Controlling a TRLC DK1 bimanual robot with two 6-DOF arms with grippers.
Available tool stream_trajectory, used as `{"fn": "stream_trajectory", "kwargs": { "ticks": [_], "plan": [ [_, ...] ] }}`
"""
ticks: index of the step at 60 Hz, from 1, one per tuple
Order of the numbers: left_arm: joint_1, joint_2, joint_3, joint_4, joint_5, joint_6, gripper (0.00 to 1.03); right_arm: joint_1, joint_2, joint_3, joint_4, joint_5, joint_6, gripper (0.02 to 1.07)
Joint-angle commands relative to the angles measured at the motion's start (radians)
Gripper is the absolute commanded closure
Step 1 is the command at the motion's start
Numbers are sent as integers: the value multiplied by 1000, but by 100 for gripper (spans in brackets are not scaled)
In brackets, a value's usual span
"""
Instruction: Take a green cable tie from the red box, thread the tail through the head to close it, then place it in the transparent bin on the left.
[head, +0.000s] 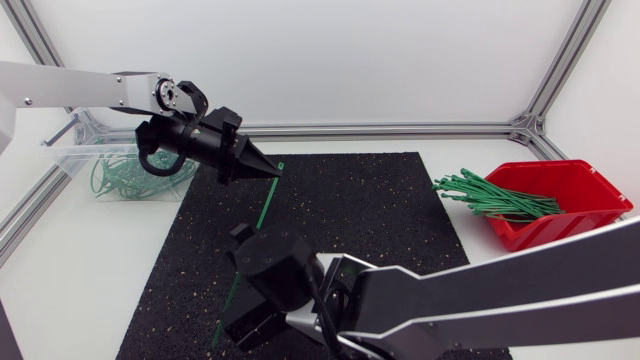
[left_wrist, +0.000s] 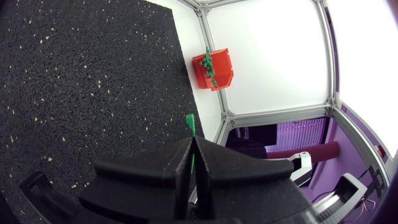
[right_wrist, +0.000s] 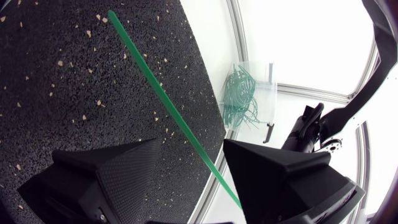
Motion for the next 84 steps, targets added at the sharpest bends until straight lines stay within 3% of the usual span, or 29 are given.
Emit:
{"fn": "stream_trajectory", "kwargs": {
  "ticks": [1, 10, 18, 23, 30, 43, 84],
  "plan": [
    [10, 48, 34, -37, 28, 27, 100, 19, 21, -29, 39, 7, -51, 48],
    [27, 115, 75, -124, 78, 60, 100, 44, 36, -55, 89, 7, -74, 52],
    [29, 189, 152, -339, 134, 227, 100, 64, 56, -81, 137, 7, -88, 52],
    [27, 213, 184, -407, 154, 270, 100, 71, 62, -81, 146, 7, -85, 52],
    [23, 220, 186, -410, 154, 273, 100, 91, 72, -89, 181, 7, -86, 53],
    [29, 232, 184, -413, 154, 279, 100, 128, 73, -111, 194, 10, -83, 80],
    [24, 253, 186, -445, 154, 319, 100, 197, 107, -123, 278, 18, -80, 80]
  ]
}}
